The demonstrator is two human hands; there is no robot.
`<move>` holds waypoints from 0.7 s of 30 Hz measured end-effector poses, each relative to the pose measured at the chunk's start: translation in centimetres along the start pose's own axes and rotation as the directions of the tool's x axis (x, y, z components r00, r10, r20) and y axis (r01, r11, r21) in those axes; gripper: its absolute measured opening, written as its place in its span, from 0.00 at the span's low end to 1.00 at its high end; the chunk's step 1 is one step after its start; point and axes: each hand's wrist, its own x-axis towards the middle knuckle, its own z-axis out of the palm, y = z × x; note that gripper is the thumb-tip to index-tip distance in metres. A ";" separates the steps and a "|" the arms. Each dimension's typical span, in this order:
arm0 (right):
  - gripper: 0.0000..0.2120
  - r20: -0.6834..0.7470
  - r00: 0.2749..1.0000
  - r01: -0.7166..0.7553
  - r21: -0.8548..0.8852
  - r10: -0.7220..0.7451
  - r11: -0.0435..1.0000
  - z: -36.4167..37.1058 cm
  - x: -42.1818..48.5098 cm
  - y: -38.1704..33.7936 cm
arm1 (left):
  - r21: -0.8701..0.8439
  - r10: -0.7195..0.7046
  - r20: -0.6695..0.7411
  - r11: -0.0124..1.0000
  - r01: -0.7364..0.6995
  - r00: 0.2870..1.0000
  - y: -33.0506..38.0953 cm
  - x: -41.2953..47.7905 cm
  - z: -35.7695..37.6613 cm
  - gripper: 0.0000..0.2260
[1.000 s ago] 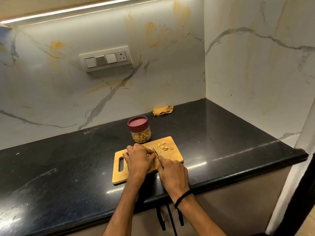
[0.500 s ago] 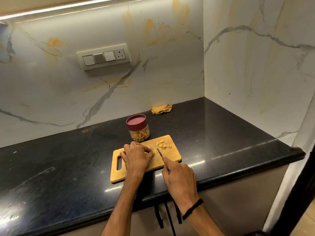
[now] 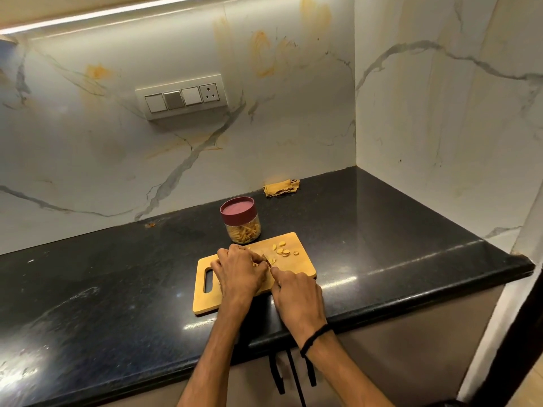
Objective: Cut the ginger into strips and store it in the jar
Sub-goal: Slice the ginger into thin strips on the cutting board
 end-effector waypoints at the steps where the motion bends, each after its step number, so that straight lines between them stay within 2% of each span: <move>1: 0.14 0.014 1.000 -0.002 -0.024 0.003 1.000 0.1 0.1 0.0 | 0.005 -0.002 -0.003 1.000 0.002 1.000 0.1 0.0 0.0 0.10; 7: 0.17 0.019 1.000 0.009 -0.085 -0.007 0.996 0.0 -2.1 0.7 | 0.014 -0.009 0.004 1.000 0.009 1.000 0.1 -0.1 -0.1 0.11; 14: 0.19 -0.051 0.995 -0.072 0.159 0.081 0.985 -1.7 -3.0 2.0 | 0.037 -0.031 -0.014 0.999 0.032 0.999 -0.2 0.0 -0.2 0.11; 18: 0.19 -0.046 0.991 -0.117 0.099 0.122 0.988 -1.4 -1.8 1.5 | 0.006 -0.060 -0.083 0.998 0.061 0.995 -0.7 0.4 -0.4 0.10; 21: 0.17 -0.014 0.998 -0.065 0.068 0.066 0.996 -0.2 -1.8 0.2 | -0.027 -0.065 -0.121 0.998 0.062 0.990 -1.2 0.6 -0.6 0.09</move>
